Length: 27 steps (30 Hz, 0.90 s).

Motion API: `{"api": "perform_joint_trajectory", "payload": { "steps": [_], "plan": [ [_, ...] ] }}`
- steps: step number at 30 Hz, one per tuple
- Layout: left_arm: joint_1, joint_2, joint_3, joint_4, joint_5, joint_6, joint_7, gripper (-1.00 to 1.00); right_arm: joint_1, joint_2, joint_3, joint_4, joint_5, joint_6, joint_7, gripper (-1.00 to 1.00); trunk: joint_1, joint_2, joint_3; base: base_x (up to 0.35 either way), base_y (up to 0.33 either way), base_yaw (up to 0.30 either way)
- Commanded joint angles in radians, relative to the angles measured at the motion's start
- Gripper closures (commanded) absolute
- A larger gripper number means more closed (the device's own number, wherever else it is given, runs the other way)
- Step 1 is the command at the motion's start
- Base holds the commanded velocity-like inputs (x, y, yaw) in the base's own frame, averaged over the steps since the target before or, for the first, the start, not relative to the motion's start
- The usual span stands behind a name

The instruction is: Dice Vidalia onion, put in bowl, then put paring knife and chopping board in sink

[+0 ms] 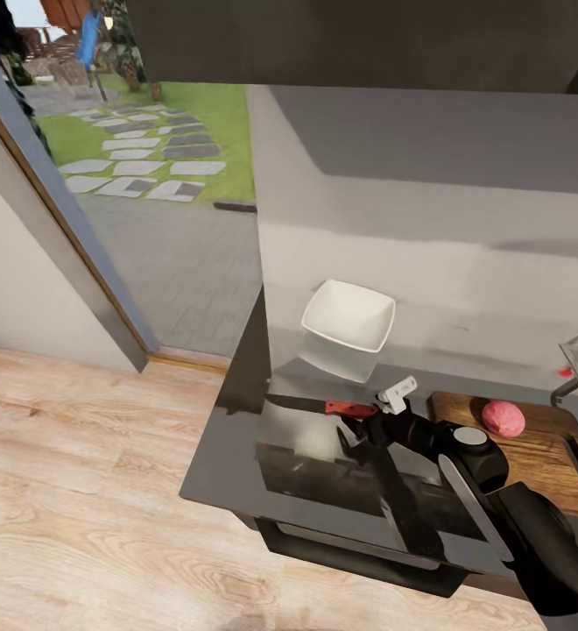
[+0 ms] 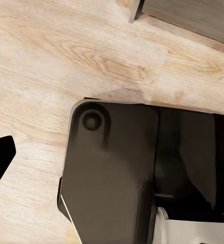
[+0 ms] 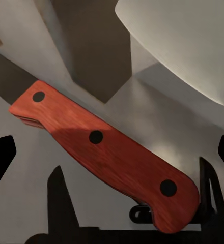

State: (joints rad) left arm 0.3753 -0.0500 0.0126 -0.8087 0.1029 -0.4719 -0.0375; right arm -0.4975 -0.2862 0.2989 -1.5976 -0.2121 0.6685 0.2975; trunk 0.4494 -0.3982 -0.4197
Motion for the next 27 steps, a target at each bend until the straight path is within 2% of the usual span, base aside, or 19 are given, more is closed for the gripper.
{"api": "perform_joint_trajectory", "payload": {
  "steps": [1,6,9,27],
  "plan": [
    [0.0,-0.001,0.001,-0.001,0.008,-0.001,-0.004,-1.0,-0.001,-0.001,0.002,-0.001,-0.003,0.005,0.0,-1.0,0.001,-0.002,-0.001,0.0,0.0,0.0],
    [0.0,-0.001,0.001,-0.001,0.008,-0.001,-0.004,-1.0,-0.001,-0.001,0.049,-0.001,-0.002,0.004,0.0,-1.0,0.001,-0.002,-0.001,0.0,0.0,0.0],
    [0.0,-0.001,0.001,-0.001,0.008,0.0,-0.004,-1.0,-0.001,-0.001,0.059,-0.001,-0.001,0.004,0.0,-1.0,0.001,-0.002,-0.001,0.021,0.0,0.0],
    [0.0,-0.001,0.001,-0.001,0.008,0.0,-0.004,-1.0,-0.001,-0.002,0.062,-0.001,-0.001,0.003,0.0,-1.0,0.001,-0.002,-0.001,0.011,-0.023,0.0]
  ]
}}
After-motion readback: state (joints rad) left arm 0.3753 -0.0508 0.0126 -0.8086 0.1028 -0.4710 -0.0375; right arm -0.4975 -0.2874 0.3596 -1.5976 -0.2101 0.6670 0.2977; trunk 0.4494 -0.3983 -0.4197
